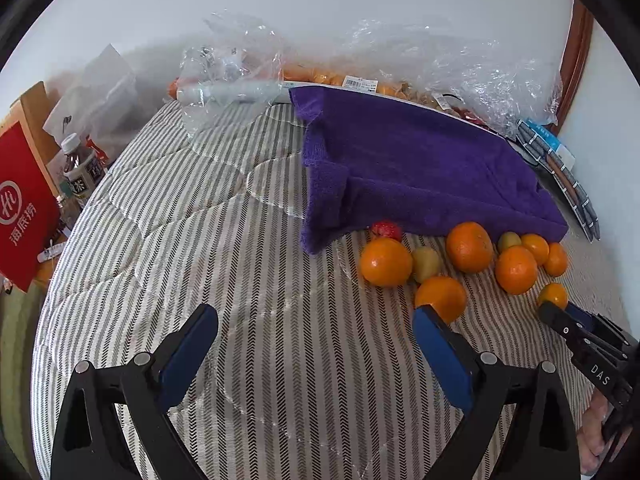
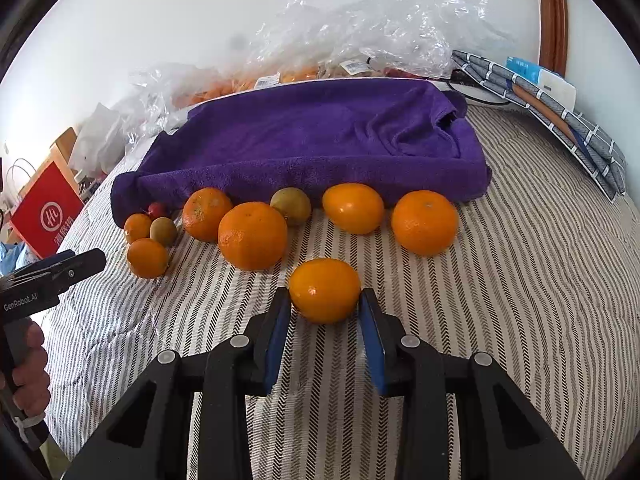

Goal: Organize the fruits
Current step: 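Grasp a large orange with the right gripper while the left gripper approaches the fruit, then lower the orange onto the purple towel with the right gripper while the left grasps an orange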

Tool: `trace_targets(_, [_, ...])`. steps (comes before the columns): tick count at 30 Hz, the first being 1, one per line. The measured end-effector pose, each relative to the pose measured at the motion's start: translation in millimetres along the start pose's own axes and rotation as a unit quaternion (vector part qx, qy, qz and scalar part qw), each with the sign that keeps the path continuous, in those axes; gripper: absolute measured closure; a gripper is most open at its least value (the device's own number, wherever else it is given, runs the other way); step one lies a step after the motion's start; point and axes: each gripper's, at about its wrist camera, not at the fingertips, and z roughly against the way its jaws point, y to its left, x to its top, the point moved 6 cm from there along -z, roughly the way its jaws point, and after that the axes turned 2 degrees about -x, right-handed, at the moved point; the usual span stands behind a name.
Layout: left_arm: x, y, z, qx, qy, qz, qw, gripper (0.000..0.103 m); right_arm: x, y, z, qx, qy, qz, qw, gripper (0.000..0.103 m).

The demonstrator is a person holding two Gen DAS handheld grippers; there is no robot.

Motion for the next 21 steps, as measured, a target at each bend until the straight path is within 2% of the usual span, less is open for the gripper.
trace_targets(7, [5, -9, -10, -0.018, 0.003, -0.009, 0.9998, 0.021, -5, -16, 7, -0.020, -0.007, -0.005, 1.000, 0.068])
trace_targets(9, [7, -14, -15, -0.014, 0.000, -0.017, 0.9998, 0.029, -6, -18, 8, -0.020, -0.008, -0.006, 1.000, 0.068])
trace_targets(19, [17, -29, -36, -0.027, -0.008, -0.032, 0.9991, 0.043, -11, -19, 17, -0.007, -0.021, 0.002, 1.000, 0.068])
trace_targets(21, [19, -30, -37, -0.034, -0.011, -0.031, 0.9989, 0.057, -11, -17, 16, -0.006, -0.021, 0.002, 1.000, 0.068])
